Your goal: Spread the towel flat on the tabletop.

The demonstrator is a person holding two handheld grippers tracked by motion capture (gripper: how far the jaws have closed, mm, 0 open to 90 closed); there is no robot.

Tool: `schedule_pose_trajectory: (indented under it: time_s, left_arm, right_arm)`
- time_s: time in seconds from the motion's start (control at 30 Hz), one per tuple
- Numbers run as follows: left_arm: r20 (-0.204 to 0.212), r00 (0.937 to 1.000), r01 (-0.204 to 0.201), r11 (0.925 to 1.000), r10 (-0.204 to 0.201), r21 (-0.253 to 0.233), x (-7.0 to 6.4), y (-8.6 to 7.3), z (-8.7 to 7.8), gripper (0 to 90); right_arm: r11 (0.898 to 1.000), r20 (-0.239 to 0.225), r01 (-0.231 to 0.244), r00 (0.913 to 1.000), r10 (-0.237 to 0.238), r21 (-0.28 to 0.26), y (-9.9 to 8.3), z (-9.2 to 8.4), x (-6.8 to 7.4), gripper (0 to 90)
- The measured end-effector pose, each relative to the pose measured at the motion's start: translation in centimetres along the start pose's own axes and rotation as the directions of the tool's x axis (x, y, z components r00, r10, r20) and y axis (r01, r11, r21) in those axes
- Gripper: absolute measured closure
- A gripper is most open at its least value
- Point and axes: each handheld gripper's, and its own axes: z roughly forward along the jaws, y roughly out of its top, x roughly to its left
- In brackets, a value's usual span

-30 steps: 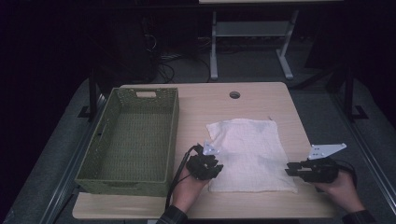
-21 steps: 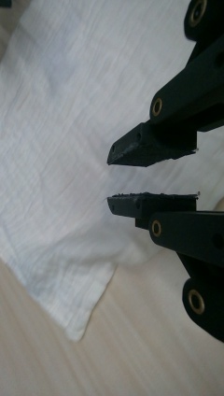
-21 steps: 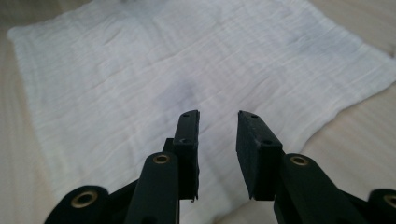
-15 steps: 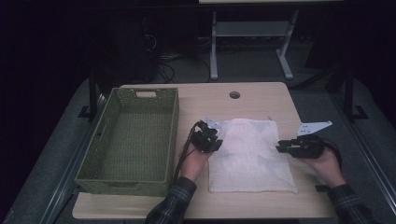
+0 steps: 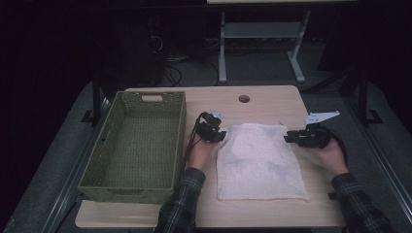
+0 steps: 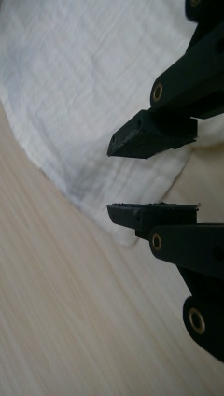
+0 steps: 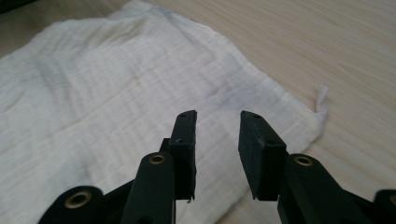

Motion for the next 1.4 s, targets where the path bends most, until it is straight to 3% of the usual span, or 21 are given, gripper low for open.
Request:
schedule_pose_trajectory:
  time_s: [0.1, 0.3, 0.47, 0.67, 0.83, 1.07, 1.27, 1.4]
  left_arm:
    - [-0.015, 0.9999, 0.007, 1.0, -0.006, 0.005, 0.8, 0.3, 0.6, 63.2]
    - [-0.019, 0.9991, 0.038, 0.9986, -0.038, 0.036, 1.8, 0.2, 2.6, 59.5]
    - [-0.023, 0.999, 0.039, 0.9976, -0.038, 0.058, 2.2, -0.3, 4.0, 59.7]
    - [-0.062, 0.9976, 0.034, 0.9989, -0.032, 0.032, 2.6, -0.3, 4.4, 73.0]
    - [-0.055, 0.9974, 0.047, 0.9985, -0.046, 0.029, 3.2, 0.0, 4.8, 78.7]
    - [-0.04, 0.9979, 0.051, 0.9982, -0.05, 0.032, 3.3, 0.3, 5.0, 84.1]
    - [-0.009, 0.9985, 0.054, 0.9984, -0.054, 0.019, 3.1, 0.6, 5.4, 86.0]
    - [-0.005, 0.9977, 0.068, 0.9977, -0.068, 0.004, 3.5, 0.8, 5.5, 86.5]
  right_arm:
    - [0.999, 0.021, -0.011, 0.9997, 0.01, 0.034, 0.1, 0.8, -1.0, 66.5]
    - [0.999, 0.042, -0.032, 0.9987, 0.03, 0.034, 1.4, 1.9, -2.8, 65.3]
    - [0.996, 0.076, -0.067, 0.9952, 0.062, 0.062, 1.8, 2.8, -4.4, 65.1]
    - [0.991, 0.094, -0.102, 0.9912, 0.093, 0.088, 1.4, 3.7, -5.5, 65.2]
    - [0.99, 0.089, -0.112, 0.9905, 0.104, 0.083, 1.4, 4.2, -6.0, 67.2]
    - [0.988, 0.094, -0.108, 0.9908, 0.097, 0.112, 1.2, 4.7, -6.2, 84.9]
    - [0.989, 0.152, -0.101, 0.9848, 0.085, 0.104, 1.5, 4.2, -7.0, 86.6]
    - [0.988, 0.155, -0.118, 0.9826, 0.102, 0.096, 1.9, 3.7, -7.5, 86.7]
